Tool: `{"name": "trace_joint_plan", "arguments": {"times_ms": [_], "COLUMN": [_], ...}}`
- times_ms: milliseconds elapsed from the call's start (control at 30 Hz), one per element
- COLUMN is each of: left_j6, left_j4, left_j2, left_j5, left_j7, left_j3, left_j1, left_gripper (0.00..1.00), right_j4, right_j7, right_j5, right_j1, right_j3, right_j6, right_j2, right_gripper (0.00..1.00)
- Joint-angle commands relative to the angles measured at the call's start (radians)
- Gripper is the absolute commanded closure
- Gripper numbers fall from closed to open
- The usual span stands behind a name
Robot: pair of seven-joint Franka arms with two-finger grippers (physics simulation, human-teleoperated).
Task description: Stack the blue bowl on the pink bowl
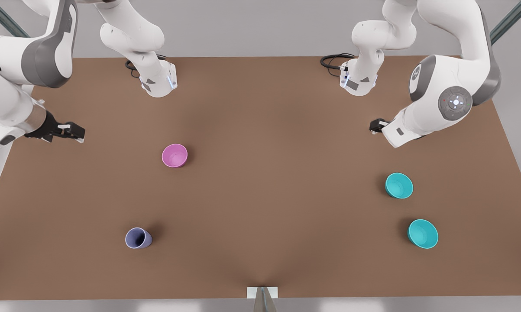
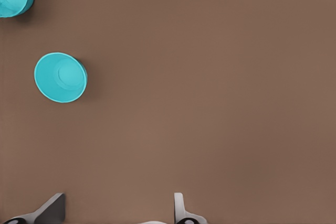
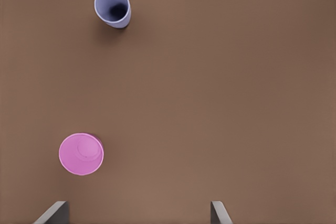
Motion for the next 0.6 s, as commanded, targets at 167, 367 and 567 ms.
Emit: {"name": "trace_joint_plan", "arguments": {"times_ms": [167,367,567], "left_j6": [0.018,-0.024,-0.031], "left_j4": [0.004,0.018,0.019], "left_j2": [0.006,0.078,0.078], "left_j5": [0.021,0.023,0.023], "left_j7": [-0.009,-0.022,-0.021], "left_j3": [-0.001,0.001,-0.001], "left_j1": [0.083,0.091,0.092], "left_gripper": [0.0,0.0,0.0], "right_j4": [-0.031,-0.433,-0.835], "right_j7": [-0.019,0.127,0.125], "right_j5": [-0.01,0.028,0.123], "right_j1": [0.055,0.092,0.072], "right_j3": [0.008,0.0,-0.003], "right_j6": [-0.009,0.362,0.893], "right_j2": [0.087,0.109,0.046], "right_gripper": [0.0,0.0,0.0]}}
